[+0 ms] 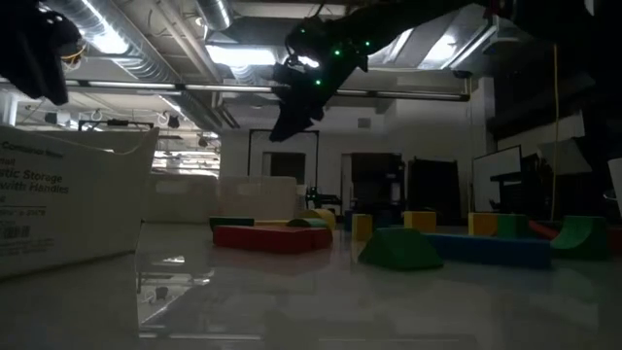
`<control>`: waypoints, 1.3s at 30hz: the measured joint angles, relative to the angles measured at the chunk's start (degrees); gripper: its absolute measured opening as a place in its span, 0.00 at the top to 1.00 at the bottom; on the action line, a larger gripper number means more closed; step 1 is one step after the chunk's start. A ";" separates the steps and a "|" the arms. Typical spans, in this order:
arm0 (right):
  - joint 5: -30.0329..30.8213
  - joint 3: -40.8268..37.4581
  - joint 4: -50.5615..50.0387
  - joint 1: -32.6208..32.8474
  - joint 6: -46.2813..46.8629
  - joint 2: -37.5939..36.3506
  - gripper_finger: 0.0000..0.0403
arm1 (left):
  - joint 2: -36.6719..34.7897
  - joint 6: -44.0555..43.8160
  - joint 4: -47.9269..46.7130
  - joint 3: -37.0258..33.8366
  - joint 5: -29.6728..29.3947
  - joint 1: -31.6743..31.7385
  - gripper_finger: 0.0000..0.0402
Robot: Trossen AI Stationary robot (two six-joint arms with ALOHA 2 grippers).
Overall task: Sort blocks
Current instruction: Put the blue block into the top left white bin
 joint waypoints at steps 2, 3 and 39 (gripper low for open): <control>0.58 0.00 -0.19 0.16 1.44 0.00 0.58 | 0.00 -5.86 -2.76 0.00 -0.32 2.52 0.58; 0.79 0.00 -0.21 0.33 1.81 -0.05 0.58 | 0.00 -8.42 -4.56 0.00 -0.34 3.92 0.58; 1.44 0.04 -33.74 16.82 3.69 -11.15 0.58 | -0.02 16.29 4.53 -14.55 22.42 37.64 0.58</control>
